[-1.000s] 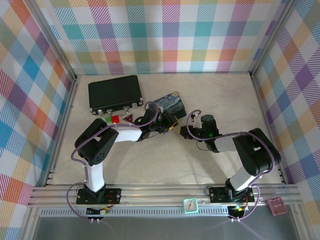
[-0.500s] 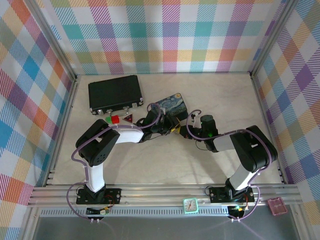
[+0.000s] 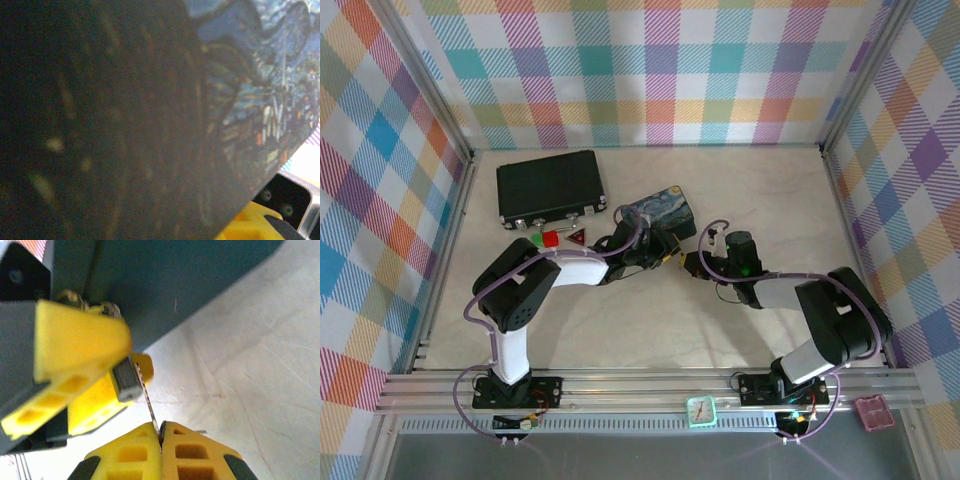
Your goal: Unlock a padlock with a key
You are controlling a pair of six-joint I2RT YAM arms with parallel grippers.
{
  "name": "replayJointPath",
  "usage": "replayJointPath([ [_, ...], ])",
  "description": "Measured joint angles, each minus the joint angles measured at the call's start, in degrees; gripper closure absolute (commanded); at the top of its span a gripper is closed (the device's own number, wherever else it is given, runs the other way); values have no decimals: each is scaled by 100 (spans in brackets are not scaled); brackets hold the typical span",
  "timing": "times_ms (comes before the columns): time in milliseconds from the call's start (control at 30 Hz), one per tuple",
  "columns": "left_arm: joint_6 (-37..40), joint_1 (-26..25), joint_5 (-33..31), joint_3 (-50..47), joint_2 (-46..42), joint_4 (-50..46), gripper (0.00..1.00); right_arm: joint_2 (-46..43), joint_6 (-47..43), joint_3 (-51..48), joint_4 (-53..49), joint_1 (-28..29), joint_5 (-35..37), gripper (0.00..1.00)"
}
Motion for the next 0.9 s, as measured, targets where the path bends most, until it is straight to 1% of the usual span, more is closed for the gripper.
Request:
replayJointPath([
  [100, 278, 17, -50, 278, 90, -363, 86, -247, -208, -13, -527, -35, 63, 100],
  [267, 1261, 17, -404, 730, 109, -1462, 83, -678, -533, -31, -1228, -76, 138, 100],
  [400, 2002, 20, -610, 870, 114, -2253, 80, -914, -721, -48, -1650, -105, 210, 100],
  [500, 2385, 22, -697, 881, 166, -2634, 76, -1032, -826, -72, -1853, -114, 262, 100],
  [533, 2476, 22, -719, 881, 197, -2695, 73, -1054, -839, -76, -1899, -114, 273, 100],
  [567, 2588, 22, -763, 881, 232, -2730, 68, -1073, -848, -83, -1937, -114, 286, 100],
  [633, 2761, 24, -826, 881, 234, -2732, 53, -1093, -848, -90, -1982, -114, 315, 100],
  [700, 2872, 24, -896, 876, 243, -2758, 42, -1113, -848, -120, -2006, -114, 332, 100],
  [800, 2922, 20, -933, 780, 223, -2575, 36, -1185, -870, -184, -2055, -114, 339, 100],
  [900, 2885, 11, -957, 479, 111, -2138, 34, -1290, -916, -234, -2090, -114, 361, 100],
])
